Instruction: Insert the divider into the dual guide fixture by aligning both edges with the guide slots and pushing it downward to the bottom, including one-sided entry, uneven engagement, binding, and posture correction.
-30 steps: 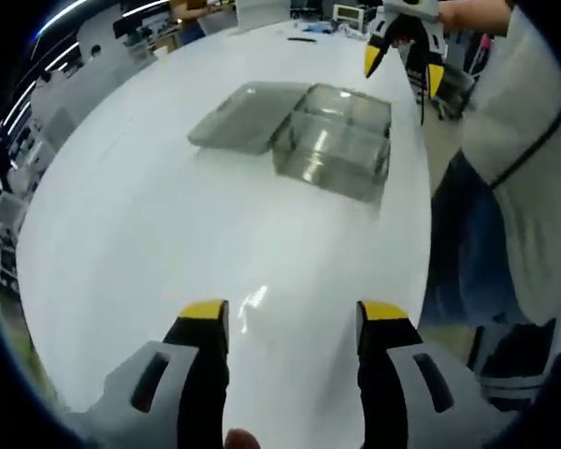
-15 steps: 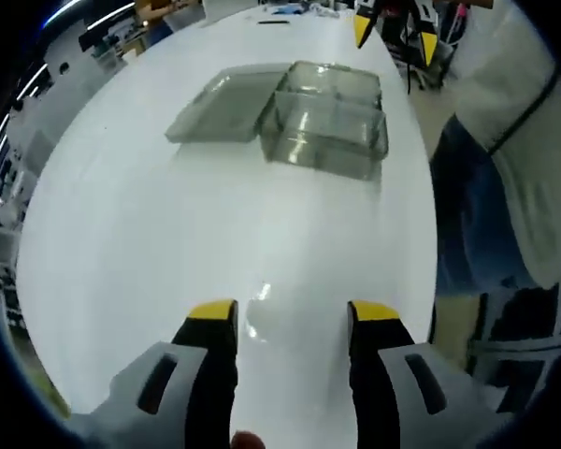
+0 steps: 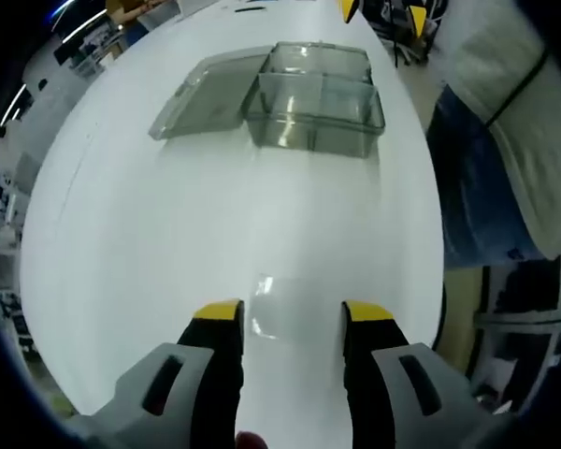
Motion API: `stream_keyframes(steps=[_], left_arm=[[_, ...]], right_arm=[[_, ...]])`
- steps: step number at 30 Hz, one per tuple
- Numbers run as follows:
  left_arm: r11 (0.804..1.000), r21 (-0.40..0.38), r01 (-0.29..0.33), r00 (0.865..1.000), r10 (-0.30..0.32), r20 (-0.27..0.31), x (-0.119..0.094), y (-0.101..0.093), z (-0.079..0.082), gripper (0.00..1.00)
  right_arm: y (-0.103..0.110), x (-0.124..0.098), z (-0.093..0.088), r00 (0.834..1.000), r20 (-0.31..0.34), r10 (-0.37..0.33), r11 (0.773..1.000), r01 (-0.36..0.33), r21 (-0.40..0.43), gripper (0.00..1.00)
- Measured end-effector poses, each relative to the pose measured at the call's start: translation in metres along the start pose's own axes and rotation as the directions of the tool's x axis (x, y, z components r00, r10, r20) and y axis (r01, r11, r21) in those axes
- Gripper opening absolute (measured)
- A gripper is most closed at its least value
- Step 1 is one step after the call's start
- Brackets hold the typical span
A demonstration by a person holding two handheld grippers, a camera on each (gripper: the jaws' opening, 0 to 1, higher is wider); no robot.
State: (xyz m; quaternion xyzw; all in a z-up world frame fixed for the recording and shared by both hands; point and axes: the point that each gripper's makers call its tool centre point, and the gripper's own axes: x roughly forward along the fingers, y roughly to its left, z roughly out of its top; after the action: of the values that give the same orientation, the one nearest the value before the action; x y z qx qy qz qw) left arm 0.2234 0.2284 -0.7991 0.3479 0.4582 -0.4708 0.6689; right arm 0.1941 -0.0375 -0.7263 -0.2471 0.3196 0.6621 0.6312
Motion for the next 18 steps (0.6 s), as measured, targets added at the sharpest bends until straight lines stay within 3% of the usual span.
stream_keyframes(steps=[18], left_arm=[[0.998, 0.052, 0.034, 0.999, -0.032, -0.044, 0.0085, 0.0008, -0.0037, 0.37]], right_arm=[[0.0008, -0.0047, -0.0037, 1.000, -0.002, -0.015, 1.000, 0.015, 0.014, 0.46]])
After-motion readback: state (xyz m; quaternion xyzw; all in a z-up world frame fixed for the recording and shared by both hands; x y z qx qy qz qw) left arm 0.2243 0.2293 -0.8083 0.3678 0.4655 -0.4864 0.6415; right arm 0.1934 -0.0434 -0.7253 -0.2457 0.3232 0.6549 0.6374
